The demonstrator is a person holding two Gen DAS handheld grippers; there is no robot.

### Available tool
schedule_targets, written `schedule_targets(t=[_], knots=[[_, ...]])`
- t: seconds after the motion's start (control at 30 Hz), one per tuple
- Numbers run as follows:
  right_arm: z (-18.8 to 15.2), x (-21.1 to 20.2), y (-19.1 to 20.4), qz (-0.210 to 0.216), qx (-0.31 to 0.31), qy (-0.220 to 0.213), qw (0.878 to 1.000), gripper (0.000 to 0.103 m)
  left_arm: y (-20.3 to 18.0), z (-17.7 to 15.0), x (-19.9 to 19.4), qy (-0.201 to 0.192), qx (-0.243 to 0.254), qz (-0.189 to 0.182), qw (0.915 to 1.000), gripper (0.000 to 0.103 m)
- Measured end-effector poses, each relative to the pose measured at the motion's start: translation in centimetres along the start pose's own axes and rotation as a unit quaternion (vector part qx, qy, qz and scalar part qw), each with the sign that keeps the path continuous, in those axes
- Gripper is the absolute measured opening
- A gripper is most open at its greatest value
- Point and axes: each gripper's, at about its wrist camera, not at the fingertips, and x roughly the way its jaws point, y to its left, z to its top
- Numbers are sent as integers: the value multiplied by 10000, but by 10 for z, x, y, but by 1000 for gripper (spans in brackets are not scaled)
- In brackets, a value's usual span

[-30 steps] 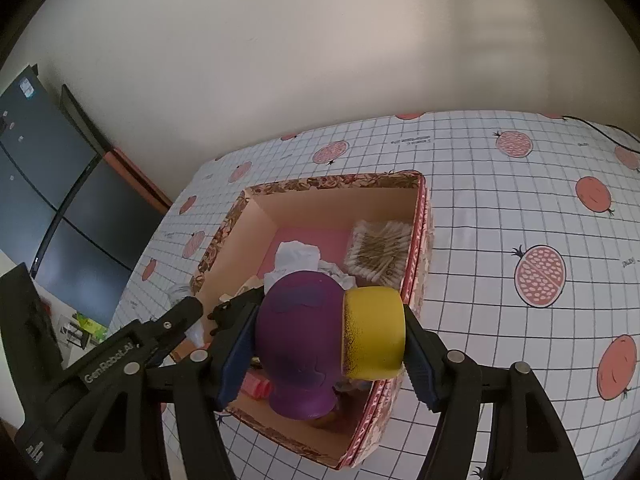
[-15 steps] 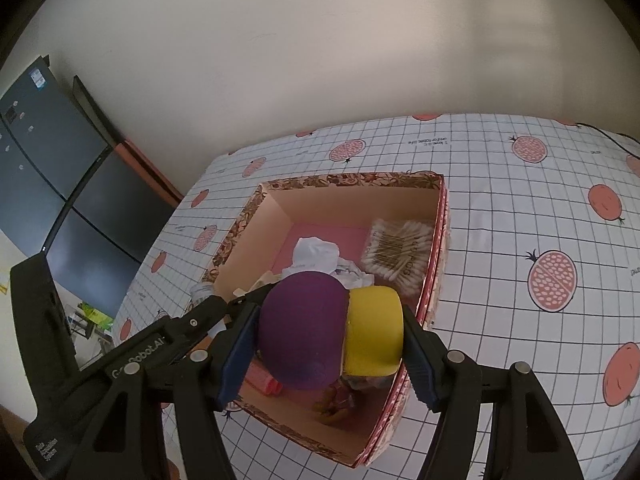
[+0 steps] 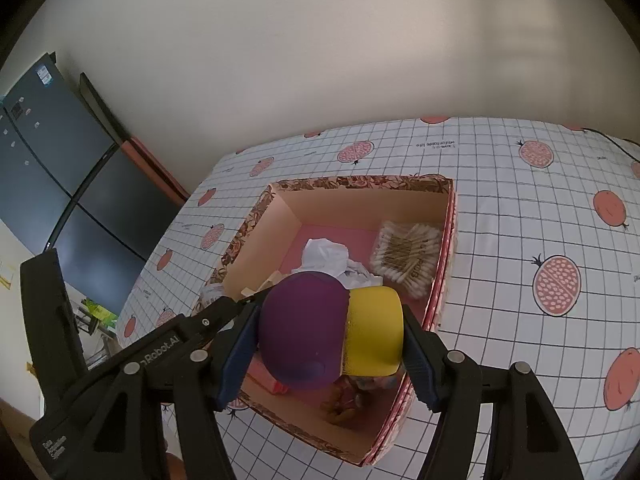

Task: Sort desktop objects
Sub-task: 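Open both tools to drop the bottle and purple toy into the box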

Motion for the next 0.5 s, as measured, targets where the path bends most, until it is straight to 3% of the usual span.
schedule_targets(t=[0.5], knots=[[3,-5,-1,43,-1,-59,10000,71,-2,-1,-1,13,-36,72,10000,22]])
